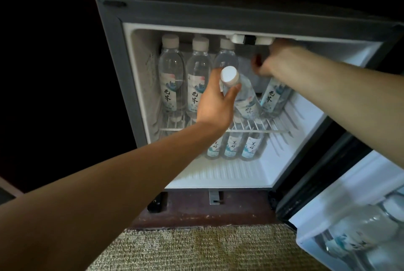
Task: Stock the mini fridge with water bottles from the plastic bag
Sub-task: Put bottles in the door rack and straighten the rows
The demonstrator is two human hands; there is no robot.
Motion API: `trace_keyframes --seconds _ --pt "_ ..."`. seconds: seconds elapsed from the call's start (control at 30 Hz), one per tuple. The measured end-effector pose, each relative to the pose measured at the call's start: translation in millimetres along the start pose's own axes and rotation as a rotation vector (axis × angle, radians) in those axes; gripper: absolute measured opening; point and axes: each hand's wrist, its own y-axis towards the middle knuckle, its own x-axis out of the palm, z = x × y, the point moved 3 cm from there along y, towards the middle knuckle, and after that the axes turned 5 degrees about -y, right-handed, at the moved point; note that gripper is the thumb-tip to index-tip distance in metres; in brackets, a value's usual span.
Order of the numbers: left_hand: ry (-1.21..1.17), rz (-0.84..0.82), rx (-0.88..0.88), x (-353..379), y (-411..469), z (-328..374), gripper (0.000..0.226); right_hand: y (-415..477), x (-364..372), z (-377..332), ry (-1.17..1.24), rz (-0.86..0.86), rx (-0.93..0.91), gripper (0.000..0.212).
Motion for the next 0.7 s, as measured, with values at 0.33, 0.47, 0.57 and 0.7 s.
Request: trace_keyframes --seconds 0.33,0.47,0.57,0.7 --pt "-0.021 0.022 0.007 1 2 1 0.033 28 -2 28 -0.458 -0.009 -0.12 0.028" --pt "-0.024 0.014 -0.005 0 4 -1 0.034 39 10 35 -0.81 -0.031 -0.172 0.023" --pt "-0.033 0.039 -0.02 0 5 -1 0.034 46 17 36 -0.923 -0.105 -0.189 0.019" --pt "-0.044 0.044 -0.039 0 6 -2 0.033 42 21 36 -1.027 -0.178 -0.236 0.027"
